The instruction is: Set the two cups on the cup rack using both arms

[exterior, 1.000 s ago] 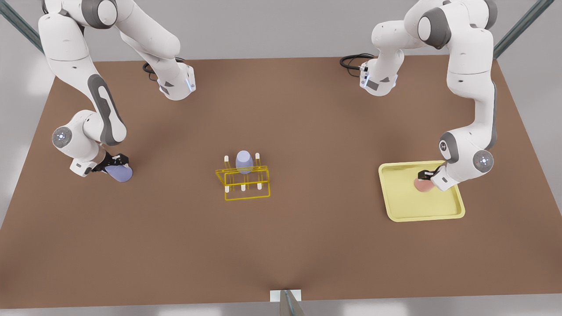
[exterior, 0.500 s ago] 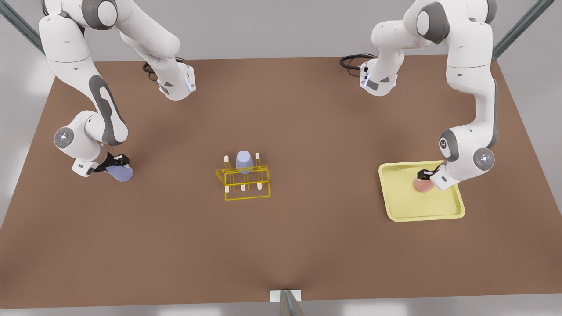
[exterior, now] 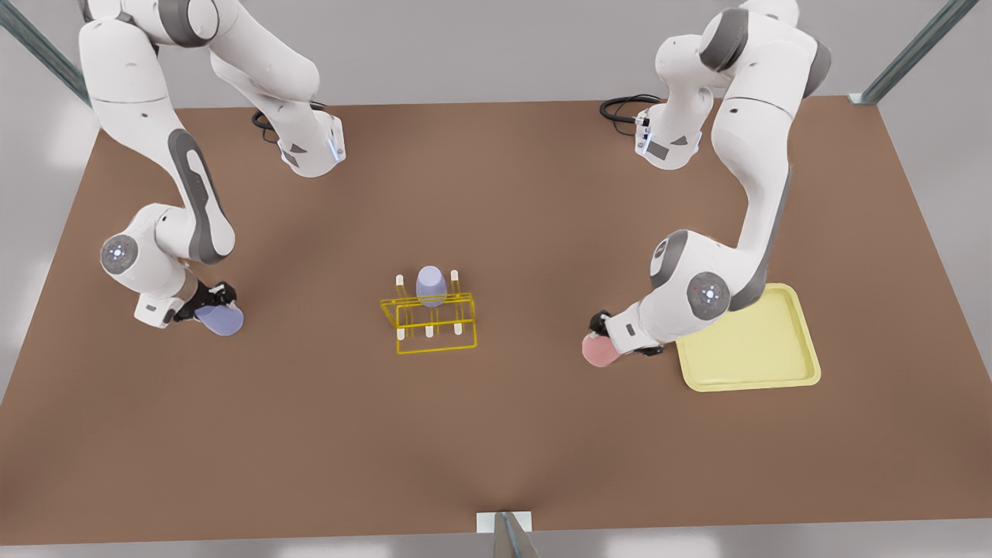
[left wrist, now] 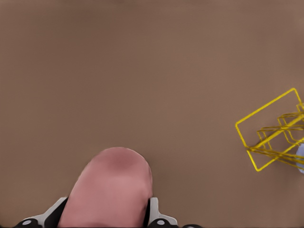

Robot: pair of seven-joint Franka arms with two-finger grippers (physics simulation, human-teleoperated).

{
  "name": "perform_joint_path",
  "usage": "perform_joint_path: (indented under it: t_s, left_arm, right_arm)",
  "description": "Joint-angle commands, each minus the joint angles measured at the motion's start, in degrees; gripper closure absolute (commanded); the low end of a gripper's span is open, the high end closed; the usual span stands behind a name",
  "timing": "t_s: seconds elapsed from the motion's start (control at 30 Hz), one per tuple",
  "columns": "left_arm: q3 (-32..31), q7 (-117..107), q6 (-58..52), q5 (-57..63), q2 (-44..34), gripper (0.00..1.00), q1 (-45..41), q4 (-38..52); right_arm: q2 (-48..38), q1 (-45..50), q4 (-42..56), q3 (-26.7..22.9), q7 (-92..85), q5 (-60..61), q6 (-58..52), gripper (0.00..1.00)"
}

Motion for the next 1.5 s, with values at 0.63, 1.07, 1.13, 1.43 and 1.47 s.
perform_joint_path:
  t_s: [0.63, 1.07, 1.13, 1.43, 1.47]
  left_arm:
    - [-0.81, -50.89, 3.2, 0.02, 16.92, 0.16, -22.1, 24.43]
    - [2.09, -50.89, -17.69, 10.99, 8.59, 0.0, -13.85, 24.78]
    - [2.01, -48.79, -32.65, 16.81, 5.86, 0.0, -10.33, 24.78]
    - [4.03, -20.83, -33.89, 8.11, -18.14, 0.0, 1.19, -0.63]
    - [3.94, -20.75, -35.65, 8.02, -17.97, 0.0, 1.1, 0.34]
  right_arm:
    - [2.6, 23.06, 22.23, 7.0, 11.2, 26.74, -16.53, 0.16]
    - [5.49, 28.42, 22.32, 7.0, 11.56, 27.71, -16.53, 0.16]
    - [6.11, 28.42, 22.93, 7.0, 11.56, 27.62, -16.53, 0.16]
    - [7.34, 28.07, 23.99, 7.0, 11.2, 27.62, -16.53, 0.0]
    - [7.34, 27.98, 24.69, 7.0, 11.03, 27.62, -16.62, 0.0]
